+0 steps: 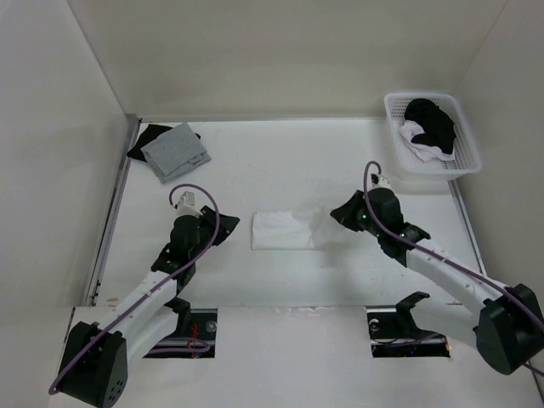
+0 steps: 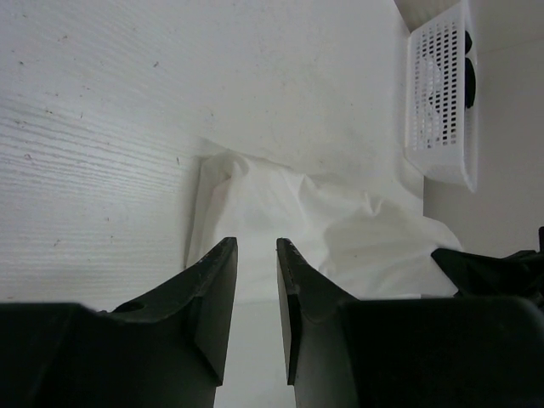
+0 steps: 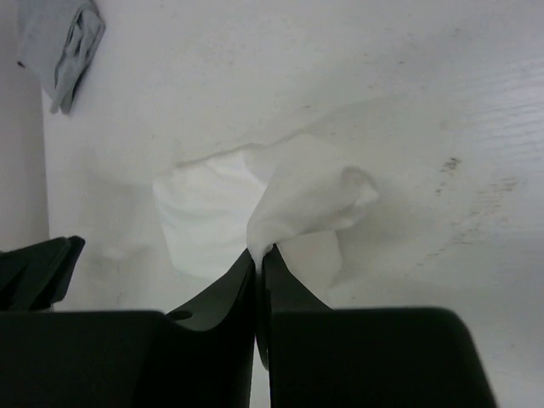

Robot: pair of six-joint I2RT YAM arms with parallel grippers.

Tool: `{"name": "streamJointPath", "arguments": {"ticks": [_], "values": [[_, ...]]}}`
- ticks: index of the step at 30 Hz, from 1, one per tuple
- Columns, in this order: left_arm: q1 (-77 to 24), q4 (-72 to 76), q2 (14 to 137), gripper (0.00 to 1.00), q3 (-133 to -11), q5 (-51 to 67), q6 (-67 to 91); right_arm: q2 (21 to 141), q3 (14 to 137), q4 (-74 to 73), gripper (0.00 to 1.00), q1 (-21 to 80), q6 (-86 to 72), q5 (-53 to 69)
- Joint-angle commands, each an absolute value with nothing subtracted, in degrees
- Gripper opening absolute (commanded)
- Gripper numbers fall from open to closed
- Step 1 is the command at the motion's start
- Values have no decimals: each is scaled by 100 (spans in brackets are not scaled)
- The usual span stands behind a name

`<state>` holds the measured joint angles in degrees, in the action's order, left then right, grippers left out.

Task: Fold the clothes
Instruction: Fold the tank top

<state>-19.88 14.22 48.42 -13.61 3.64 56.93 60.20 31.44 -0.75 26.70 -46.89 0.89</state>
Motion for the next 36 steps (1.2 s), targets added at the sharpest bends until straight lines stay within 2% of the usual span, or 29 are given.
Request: {"name": "streamJointPath", "arguments": {"ticks": [1,12,18,21,24,26,29,31,36], "values": [[-2000,1741,4606,24,-1600,510,5809,6292,3988,-1027,9,3281,-4219,-719],[-1982,1670,4307,24,-1529,808,6020,9024,7028,-2662,11,5179,-4473,-1617],[-1684,1583,3727,25,-1389,1028,6135,10475,8409,-2944,35,5725,-4746,-1661],[-1341,1407,3560,25,-1389,1282,6135,10626,8631,-2936,39,5892,-4816,-1661],[-1103,1432,3577,25,-1380,1458,6170,10285,8386,-2796,39,5937,-4825,-1731],[-1146,1511,3726,26,-1415,1459,6179,9890,7939,-2472,38,5937,-4773,-1836],[-1462,1809,4007,25,-1441,1389,6205,9397,7069,-1664,18,5788,-4641,-1627],[-1795,2073,4244,24,-1450,1231,6214,9317,6629,-962,6,5569,-4370,-1076],[-2771,2495,4982,15,-1485,617,6073,9755,6258,384,3,4910,-4298,218]]}}
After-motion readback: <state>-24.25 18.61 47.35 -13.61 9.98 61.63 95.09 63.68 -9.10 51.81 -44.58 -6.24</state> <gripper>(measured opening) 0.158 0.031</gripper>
